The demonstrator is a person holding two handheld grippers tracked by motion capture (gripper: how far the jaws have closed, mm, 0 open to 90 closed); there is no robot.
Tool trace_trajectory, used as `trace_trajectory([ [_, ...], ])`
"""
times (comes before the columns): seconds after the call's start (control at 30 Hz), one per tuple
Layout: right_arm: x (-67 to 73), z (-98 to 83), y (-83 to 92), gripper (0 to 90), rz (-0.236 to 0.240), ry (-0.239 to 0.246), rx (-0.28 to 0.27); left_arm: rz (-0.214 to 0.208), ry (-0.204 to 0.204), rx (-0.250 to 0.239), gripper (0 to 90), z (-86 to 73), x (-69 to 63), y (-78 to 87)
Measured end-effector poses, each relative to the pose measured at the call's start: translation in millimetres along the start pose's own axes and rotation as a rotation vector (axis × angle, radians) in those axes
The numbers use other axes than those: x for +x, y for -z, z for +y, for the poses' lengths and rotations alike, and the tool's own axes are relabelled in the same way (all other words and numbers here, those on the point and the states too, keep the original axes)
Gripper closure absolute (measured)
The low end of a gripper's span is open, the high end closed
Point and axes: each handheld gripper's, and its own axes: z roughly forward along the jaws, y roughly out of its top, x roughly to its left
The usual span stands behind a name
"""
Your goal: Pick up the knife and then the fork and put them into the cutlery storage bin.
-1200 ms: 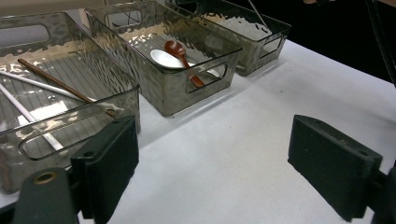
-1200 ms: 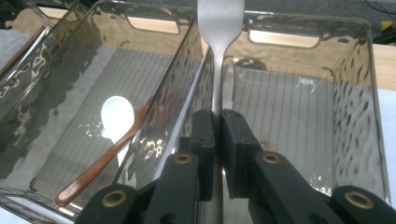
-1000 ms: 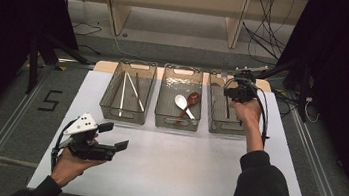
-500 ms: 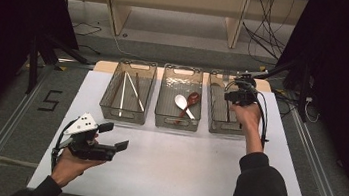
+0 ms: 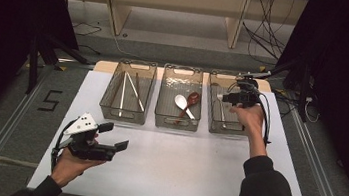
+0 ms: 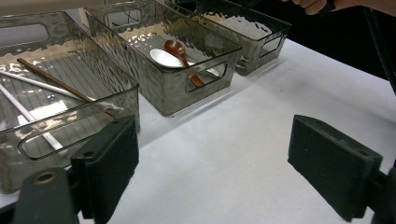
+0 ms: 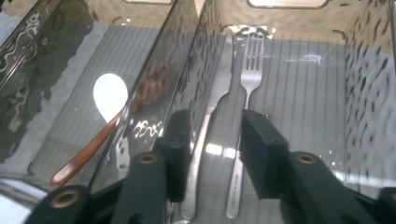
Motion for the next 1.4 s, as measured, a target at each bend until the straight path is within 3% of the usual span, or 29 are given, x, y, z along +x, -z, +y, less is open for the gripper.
trace_trajectory([
  [0.27,3.5,-16.8,13.7,48.9,0.049,0.037,-0.044,0.0,-0.001,0.004,15.6,-0.1,-0.4,-0.3],
  [0.7,30.2,-50.1,41.3,33.4,0.132,0.09,-0.145,0.002,-0.001,0.004,15.6,-0.2,-1.0,-0.5],
  [1.0,41.6,-70.6,54.4,30.6,0.173,0.103,-0.217,0.003,-0.001,0.006,15.6,0.1,-0.8,-0.8],
  [1.4,53.7,-93.7,63.6,29.6,0.226,0.132,-0.248,-0.002,-0.002,0.009,15.6,1.6,-1.5,-2.2],
])
